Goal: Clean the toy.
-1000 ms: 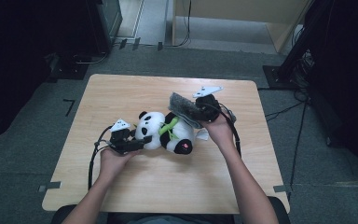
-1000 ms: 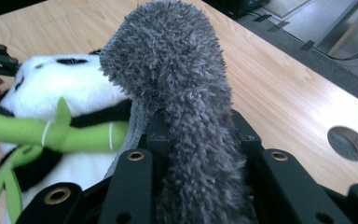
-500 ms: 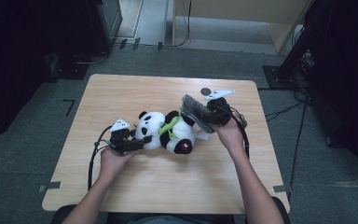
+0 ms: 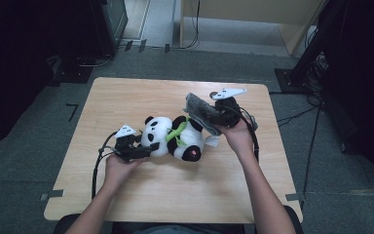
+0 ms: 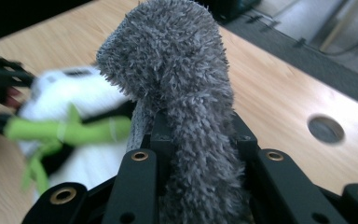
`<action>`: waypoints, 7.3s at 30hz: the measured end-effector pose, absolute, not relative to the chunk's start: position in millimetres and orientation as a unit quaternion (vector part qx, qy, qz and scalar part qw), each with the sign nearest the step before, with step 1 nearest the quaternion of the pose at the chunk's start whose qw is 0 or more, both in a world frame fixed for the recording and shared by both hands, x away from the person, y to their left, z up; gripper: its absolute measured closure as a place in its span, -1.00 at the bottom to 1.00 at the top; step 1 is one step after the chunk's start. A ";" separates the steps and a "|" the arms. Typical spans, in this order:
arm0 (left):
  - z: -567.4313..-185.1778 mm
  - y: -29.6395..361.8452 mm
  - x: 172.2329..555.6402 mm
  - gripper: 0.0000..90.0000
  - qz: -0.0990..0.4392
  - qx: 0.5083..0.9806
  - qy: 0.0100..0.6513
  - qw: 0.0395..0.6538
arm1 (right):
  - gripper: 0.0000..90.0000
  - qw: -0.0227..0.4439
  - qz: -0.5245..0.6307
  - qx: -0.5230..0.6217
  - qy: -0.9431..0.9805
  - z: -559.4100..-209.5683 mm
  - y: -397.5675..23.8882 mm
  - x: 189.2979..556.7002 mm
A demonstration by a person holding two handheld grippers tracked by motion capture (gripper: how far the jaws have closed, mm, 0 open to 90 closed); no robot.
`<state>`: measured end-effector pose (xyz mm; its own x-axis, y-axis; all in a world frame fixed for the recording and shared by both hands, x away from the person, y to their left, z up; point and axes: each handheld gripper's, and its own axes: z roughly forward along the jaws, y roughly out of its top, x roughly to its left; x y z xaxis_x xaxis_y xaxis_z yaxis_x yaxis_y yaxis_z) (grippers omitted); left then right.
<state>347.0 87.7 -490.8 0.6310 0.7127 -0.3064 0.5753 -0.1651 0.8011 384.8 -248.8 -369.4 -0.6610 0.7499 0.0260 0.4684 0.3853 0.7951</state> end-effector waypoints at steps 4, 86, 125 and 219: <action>-491.4 87.8 346.7 -0.57 0.069 0.758 0.421 0.493 | 0.56 0.166 0.416 0.351 0.822 -359.3 -222.5 388.4; -484.1 86.5 348.4 -0.27 0.071 0.760 0.437 0.475 | 0.59 0.133 0.381 0.312 0.860 -400.4 -180.8 387.4; -487.2 86.6 345.5 -0.35 0.079 0.761 0.428 0.481 | 0.64 0.124 0.428 0.335 0.830 -393.1 -235.3 346.6; -491.7 102.7 349.2 -0.57 0.081 0.800 0.340 0.488 | 0.64 0.123 0.388 0.401 0.821 -446.6 -269.3 372.5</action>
